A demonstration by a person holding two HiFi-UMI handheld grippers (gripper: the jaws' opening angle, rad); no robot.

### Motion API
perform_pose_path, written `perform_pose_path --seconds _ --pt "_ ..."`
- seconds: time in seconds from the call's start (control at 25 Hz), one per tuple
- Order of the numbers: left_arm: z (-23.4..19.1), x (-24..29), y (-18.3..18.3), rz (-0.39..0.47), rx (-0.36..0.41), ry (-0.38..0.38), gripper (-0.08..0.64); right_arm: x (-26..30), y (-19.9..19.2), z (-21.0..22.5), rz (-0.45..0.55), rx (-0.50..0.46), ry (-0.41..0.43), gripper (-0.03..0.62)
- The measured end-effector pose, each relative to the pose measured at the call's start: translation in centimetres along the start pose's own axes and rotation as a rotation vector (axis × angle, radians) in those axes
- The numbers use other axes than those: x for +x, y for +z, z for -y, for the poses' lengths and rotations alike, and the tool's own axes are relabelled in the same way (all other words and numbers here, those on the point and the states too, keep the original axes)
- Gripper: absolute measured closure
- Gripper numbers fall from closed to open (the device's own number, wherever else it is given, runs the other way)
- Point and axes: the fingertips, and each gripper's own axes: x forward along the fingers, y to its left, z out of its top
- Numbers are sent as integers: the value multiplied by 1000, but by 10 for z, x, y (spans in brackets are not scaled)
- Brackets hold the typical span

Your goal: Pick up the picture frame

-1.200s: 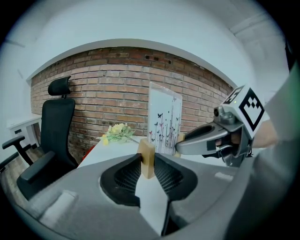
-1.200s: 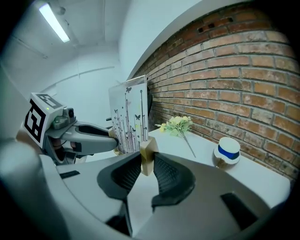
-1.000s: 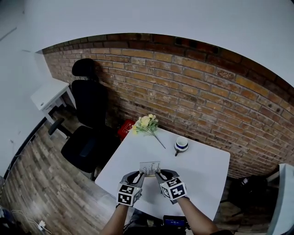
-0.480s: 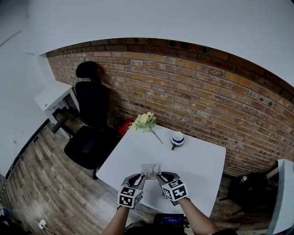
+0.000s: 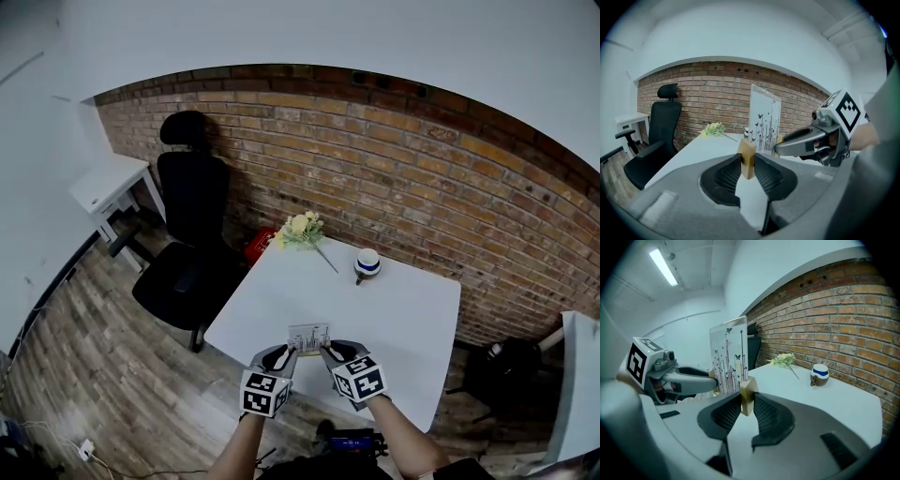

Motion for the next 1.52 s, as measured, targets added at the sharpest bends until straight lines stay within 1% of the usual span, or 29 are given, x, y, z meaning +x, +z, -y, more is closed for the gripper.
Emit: perform_pose_path --seconds 0.4,0.72,0.92,1.16,1.52 --pt "12 -55 -36 10 -25 -17 468 -24 -30 -56 -17 -2 -26 502" --pt "40 -87 -59 11 -28 -58 469 -58 -59 -83 -30 8 -80 503" --pt "56 -97 -66 12 -31 -73 469 -74 -71 -89 -39 6 -93 505" --pt "65 -104 -70 5 -30 -66 469 -84 -77 -93 -38 7 -82 505" --pt "90 -99 -68 -3 -35 -37 469 -102 -86 -78 -31 11 -58 506"
